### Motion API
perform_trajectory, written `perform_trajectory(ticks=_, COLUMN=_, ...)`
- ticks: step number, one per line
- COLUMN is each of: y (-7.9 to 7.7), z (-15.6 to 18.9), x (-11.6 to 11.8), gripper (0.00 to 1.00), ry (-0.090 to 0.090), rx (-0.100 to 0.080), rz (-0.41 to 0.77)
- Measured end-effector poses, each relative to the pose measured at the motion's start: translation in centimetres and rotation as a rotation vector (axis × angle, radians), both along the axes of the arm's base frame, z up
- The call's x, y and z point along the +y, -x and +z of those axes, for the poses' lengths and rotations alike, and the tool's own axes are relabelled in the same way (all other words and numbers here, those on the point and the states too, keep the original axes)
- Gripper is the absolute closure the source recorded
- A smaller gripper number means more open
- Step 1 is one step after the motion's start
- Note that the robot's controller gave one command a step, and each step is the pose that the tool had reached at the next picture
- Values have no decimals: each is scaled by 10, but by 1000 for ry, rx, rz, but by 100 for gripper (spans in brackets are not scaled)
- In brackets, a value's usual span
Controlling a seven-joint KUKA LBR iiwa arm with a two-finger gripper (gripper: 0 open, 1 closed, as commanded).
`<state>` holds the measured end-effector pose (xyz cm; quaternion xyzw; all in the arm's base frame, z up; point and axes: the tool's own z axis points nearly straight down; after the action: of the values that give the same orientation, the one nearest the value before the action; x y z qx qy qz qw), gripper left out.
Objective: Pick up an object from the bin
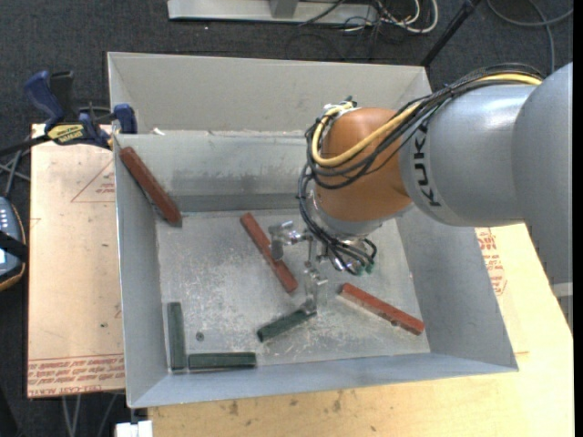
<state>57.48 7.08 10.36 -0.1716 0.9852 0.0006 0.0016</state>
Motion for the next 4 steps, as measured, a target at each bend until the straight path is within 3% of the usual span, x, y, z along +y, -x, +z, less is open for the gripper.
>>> perform_trajectory(ticks=1, y=35, z=-30, x=-21, gripper=0, ry=-3, rx=-2, rz=-19)
perform_trajectory(ticks=2, y=54, z=-30, x=11, gripper=100, ry=0, rx=-5, rz=271)
perform_trajectory(ticks=3, y=56, z=-34, x=10, gripper=0, ry=0, rx=1, rz=270)
perform_trajectory(ticks=4, y=56, z=-33, x=10, gripper=100, ry=0, rx=1, rz=270)
